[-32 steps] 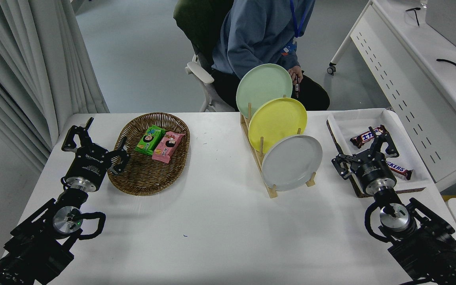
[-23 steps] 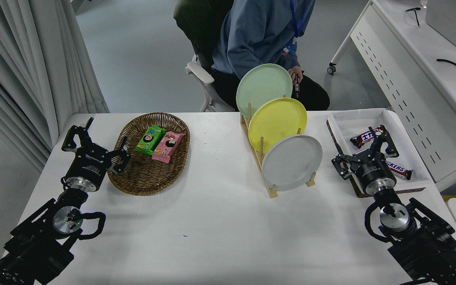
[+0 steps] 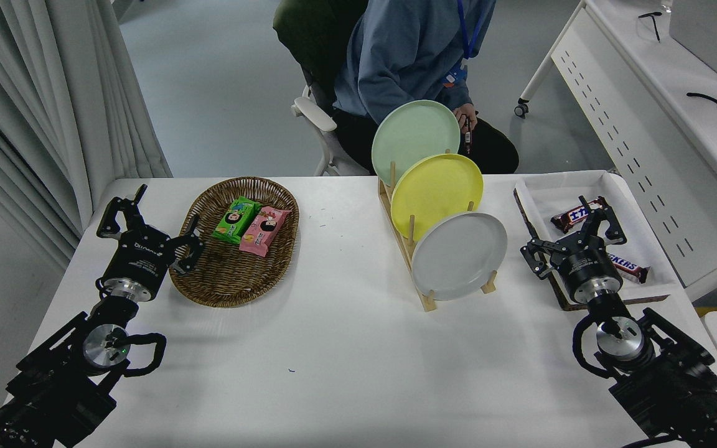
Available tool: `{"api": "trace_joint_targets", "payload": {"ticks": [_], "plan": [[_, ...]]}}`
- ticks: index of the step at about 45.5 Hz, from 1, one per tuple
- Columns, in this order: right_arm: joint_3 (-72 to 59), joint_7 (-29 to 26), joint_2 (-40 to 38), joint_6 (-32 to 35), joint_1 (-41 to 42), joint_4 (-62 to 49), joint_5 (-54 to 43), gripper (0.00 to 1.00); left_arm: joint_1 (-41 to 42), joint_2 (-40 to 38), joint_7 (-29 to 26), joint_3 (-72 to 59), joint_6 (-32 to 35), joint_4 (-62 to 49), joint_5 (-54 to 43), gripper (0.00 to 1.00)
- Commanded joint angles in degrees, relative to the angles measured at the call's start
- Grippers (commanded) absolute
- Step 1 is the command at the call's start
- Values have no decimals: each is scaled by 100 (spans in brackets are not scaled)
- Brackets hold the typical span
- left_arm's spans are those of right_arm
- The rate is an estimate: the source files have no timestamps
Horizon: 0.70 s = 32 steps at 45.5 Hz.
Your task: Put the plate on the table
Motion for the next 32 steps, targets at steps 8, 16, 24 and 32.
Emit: {"api": "trace_joint_targets", "payload": {"ticks": [8,16,24,32], "plan": [[-26,-18,-36,24,-77,168,-35,100,0,0,0,-1,-1,4,0,100],[-97,-18,-203,15,-7,151,-35,100,0,0,0,-1,-1,4,0,100],[-123,-44,-290,15,11,160,-35,100,0,0,0,-1,-1,-4,0,100],[-526,-70,-484,-99,89,247,79,100,0,0,0,-1,-1,4,0,100]]}}
